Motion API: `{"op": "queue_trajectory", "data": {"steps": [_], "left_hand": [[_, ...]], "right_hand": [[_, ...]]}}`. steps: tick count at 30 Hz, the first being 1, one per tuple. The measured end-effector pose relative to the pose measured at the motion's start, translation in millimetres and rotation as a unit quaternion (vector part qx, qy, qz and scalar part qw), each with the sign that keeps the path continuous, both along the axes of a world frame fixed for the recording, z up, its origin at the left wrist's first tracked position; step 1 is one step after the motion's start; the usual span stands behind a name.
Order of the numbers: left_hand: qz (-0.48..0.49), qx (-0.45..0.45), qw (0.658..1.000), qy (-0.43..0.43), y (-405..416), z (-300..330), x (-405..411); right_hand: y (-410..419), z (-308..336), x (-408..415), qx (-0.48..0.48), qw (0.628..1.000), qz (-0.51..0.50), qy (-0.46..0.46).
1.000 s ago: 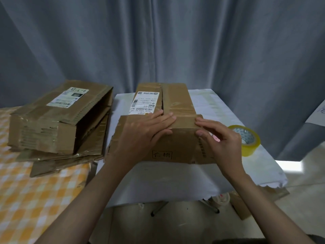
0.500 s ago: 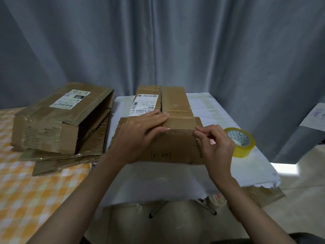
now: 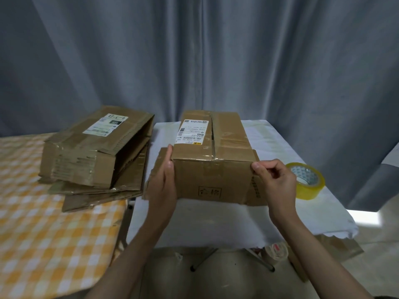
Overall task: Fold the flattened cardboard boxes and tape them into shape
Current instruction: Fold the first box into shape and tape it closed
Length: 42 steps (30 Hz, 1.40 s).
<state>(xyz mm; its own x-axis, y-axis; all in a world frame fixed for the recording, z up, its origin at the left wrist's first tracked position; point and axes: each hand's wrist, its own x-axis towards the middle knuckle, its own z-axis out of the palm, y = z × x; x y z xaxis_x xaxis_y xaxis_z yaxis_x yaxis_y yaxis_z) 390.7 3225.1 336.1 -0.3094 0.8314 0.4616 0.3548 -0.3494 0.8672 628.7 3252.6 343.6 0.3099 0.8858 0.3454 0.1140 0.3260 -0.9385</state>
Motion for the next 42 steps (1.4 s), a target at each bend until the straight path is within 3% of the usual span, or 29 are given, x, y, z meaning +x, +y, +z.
{"op": "queue_trajectory", "data": {"steps": [3,8,11,15,18,24,27,30,32,38,40,42], "left_hand": [[0.014,0.024,0.998,-0.052,3,-7,8],[0.072,0.051,0.995,-0.041,17,-10,-14],[0.093,0.088,0.992,0.010,20,-13,-20],[0.114,0.171,0.961,0.187,26,-15,-31],[0.048,0.131,0.961,0.237,31,-4,-43],[-0.016,0.097,0.957,0.274,34,43,-31],[-0.065,0.056,0.919,0.385,37,59,-11],[-0.058,0.010,0.874,0.483,42,59,0],[-0.041,0.010,0.868,0.494,42,54,0],[-0.014,0.059,0.853,0.518,45,36,-4],[-0.006,0.074,0.848,0.525,46,35,-2],[-0.005,0.081,0.844,0.530,47,34,-1]], "right_hand": [[-7,-2,-6,0.035,0.999,-0.029,-0.009],[-15,-11,-5,0.073,0.995,-0.034,-0.050],[-11,-9,-2,0.058,0.996,-0.019,-0.058],[-5,-4,1,0.064,0.990,-0.007,-0.129],[-1,3,8,0.074,0.979,0.010,-0.189],[4,9,31,-0.015,0.962,0.100,-0.252],[10,-3,43,-0.014,0.958,0.026,-0.285],[18,-24,57,-0.099,0.905,0.021,-0.412],[17,-40,60,-0.152,0.870,0.042,-0.468],[16,-52,62,-0.164,0.847,0.006,-0.505],[18,-47,60,-0.163,0.852,0.000,-0.497],[21,-34,53,-0.128,0.887,-0.012,-0.444]]}}
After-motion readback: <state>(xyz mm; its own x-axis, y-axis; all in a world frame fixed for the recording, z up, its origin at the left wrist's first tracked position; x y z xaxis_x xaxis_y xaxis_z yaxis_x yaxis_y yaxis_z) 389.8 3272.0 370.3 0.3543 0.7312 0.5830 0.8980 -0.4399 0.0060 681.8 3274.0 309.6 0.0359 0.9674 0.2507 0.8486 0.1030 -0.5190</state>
